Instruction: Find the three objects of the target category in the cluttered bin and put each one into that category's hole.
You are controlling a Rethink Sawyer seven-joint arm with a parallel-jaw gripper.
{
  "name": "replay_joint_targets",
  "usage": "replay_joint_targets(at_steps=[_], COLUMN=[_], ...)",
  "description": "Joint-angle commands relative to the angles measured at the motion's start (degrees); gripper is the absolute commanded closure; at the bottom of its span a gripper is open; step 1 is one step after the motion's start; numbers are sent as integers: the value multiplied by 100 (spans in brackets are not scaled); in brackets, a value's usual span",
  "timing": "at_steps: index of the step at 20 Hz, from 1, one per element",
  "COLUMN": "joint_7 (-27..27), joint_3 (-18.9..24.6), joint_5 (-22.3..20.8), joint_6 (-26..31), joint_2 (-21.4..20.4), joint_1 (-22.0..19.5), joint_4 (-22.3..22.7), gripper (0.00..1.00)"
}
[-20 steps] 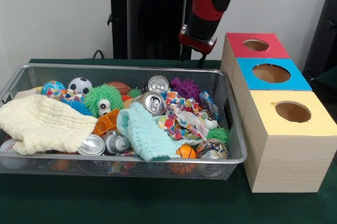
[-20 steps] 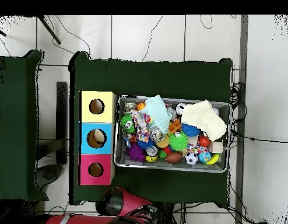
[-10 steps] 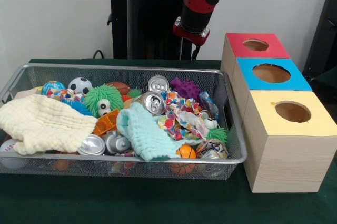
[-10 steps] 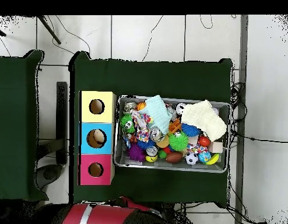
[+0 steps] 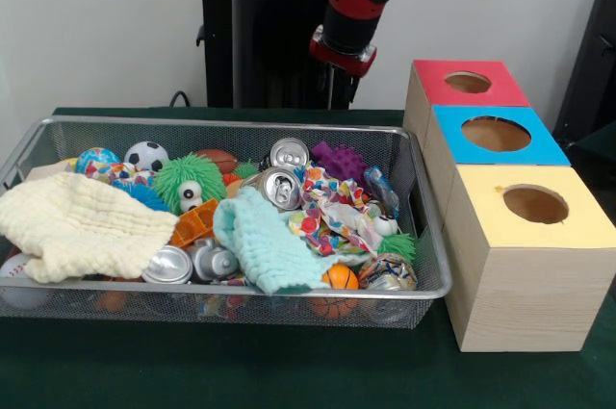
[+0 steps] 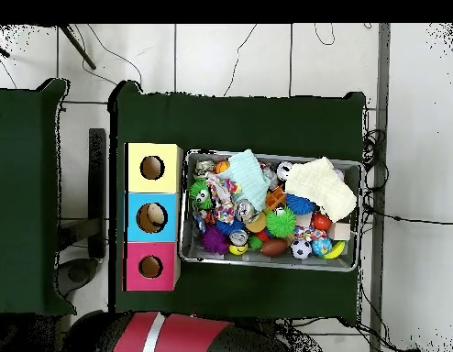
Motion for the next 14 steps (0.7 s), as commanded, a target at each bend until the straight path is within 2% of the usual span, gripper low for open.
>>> replay_joint_targets(at_steps=[1,8,11,14], joint_7=[2032,2435,2344,1928], joint_3=[638,728,666,444], joint_5=[467,546,486,305], joint_6=[-977,-1043,-873,-513], joint_2=[42,89,50,-41], joint_1=[-109,-61,20,203], joint_4=[-376,-381,-454,-660], gripper=[0,0,0,0])
